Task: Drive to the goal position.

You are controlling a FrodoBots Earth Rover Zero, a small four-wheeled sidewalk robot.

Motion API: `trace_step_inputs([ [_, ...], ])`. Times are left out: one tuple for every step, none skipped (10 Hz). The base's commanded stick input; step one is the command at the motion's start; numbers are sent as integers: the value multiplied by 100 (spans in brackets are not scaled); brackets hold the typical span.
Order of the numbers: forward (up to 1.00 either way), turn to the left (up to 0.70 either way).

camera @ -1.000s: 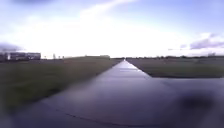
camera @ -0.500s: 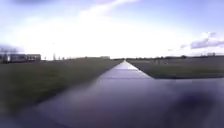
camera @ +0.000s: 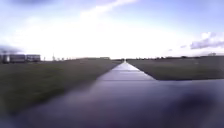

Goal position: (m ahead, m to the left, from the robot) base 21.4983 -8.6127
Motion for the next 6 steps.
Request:
trace_step_inputs([
  [45,-15],
  [45,-6],
  [45,0],
  [45,0],
  [45,0],
  [45,0],
])
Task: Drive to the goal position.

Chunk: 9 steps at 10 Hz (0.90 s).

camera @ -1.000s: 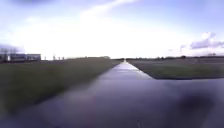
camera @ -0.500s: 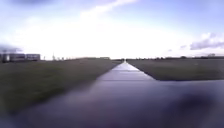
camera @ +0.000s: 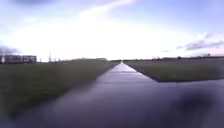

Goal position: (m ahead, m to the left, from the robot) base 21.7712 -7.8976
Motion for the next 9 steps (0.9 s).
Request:
trace_step_inputs([
  [45,-7],
  [45,-25],
  [45,-27],
  [45,-27],
  [45,-21],
  [45,-8],
  [45,0],
  [45,0],
  [45,0],
])
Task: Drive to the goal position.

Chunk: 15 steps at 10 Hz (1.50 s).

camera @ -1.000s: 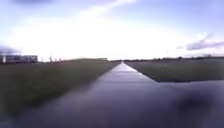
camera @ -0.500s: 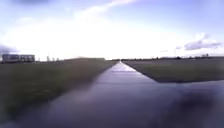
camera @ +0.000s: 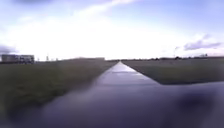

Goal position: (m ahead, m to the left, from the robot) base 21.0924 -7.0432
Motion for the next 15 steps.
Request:
trace_step_inputs([
  [45,0],
  [45,0],
  [45,0],
  [45,0],
  [45,0],
  [45,0],
  [45,0],
  [45,0],
  [45,0],
  [45,0],
  [45,0],
  [45,0],
  [45,0],
  [45,0],
  [45,0],
])
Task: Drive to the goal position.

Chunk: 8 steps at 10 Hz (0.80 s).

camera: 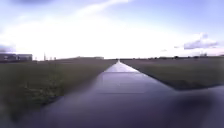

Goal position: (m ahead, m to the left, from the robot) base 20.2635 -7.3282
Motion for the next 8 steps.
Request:
trace_step_inputs([
  [45,0],
  [45,0],
  [45,0],
  [45,0],
  [45,0],
  [45,0],
  [45,0],
  [45,0],
])
